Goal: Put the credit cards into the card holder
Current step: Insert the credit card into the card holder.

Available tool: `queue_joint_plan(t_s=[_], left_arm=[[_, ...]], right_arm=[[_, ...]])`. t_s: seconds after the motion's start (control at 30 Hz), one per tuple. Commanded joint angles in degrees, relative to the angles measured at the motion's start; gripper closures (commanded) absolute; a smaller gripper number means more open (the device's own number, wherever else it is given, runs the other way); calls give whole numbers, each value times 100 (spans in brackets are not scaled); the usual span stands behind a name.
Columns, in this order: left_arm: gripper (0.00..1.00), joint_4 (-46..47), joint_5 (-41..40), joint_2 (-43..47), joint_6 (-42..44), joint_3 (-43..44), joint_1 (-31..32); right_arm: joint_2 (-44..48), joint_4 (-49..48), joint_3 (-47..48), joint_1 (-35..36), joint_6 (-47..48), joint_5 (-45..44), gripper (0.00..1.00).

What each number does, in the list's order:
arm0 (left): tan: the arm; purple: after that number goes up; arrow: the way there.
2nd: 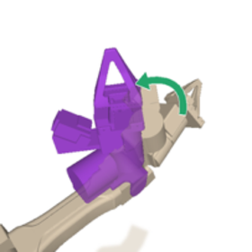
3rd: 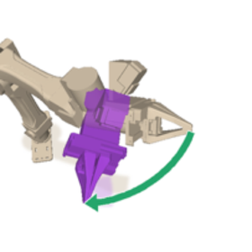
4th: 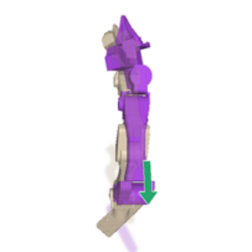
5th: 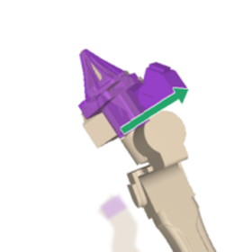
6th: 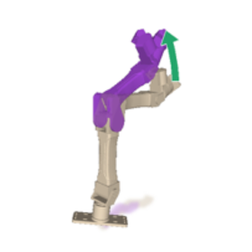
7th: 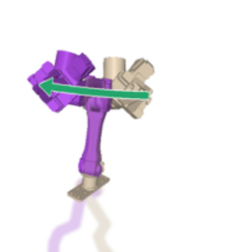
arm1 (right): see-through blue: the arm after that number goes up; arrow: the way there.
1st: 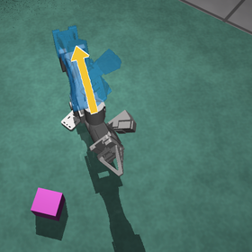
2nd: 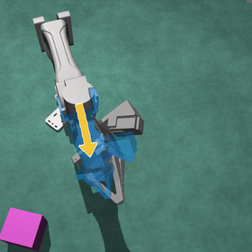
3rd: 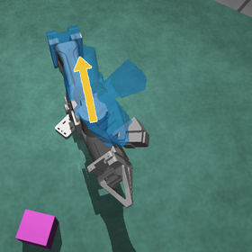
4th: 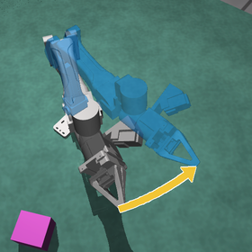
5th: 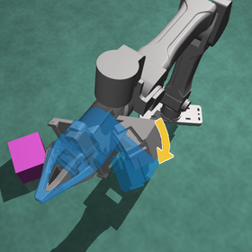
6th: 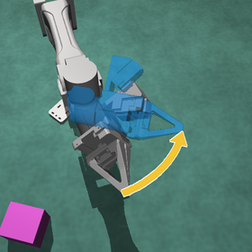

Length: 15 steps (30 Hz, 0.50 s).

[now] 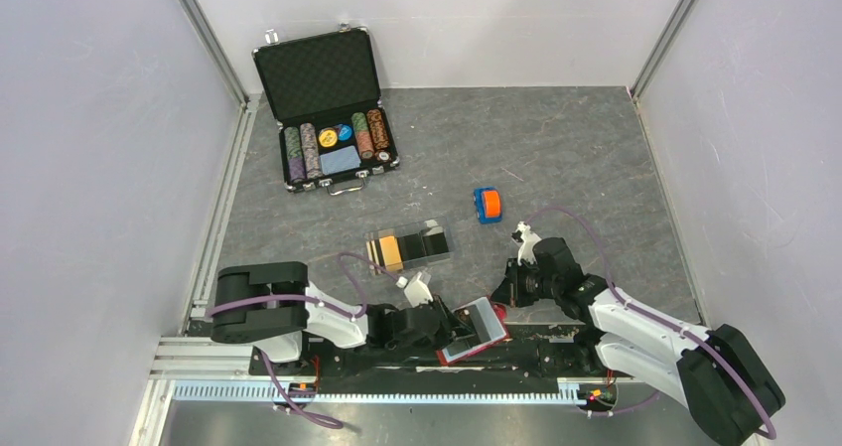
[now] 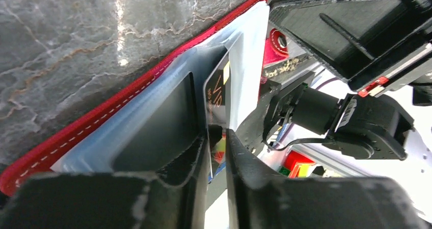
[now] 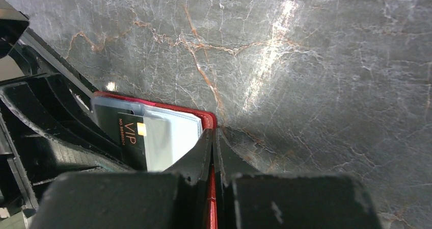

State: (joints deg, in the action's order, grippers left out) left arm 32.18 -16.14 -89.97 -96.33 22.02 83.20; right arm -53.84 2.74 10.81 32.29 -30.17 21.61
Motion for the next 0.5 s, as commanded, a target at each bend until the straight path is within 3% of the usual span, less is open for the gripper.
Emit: queue_joint_plan(t_s=[0.0, 0.1, 0.3, 0.47], left_arm=[[69, -86, 173, -97, 333, 213, -21], [53, -827, 151, 97, 526, 534, -15], [39, -2486, 175, 190, 1206, 1524, -28], [33, -2918, 478, -134, 1536, 2007, -103]], right_arm=[[-38, 244, 100, 17, 148, -174, 100], [-37, 244, 78, 12, 128, -190, 100], [-20, 240, 68, 7, 111, -161, 100], [24, 235, 21, 7, 100, -130, 100]])
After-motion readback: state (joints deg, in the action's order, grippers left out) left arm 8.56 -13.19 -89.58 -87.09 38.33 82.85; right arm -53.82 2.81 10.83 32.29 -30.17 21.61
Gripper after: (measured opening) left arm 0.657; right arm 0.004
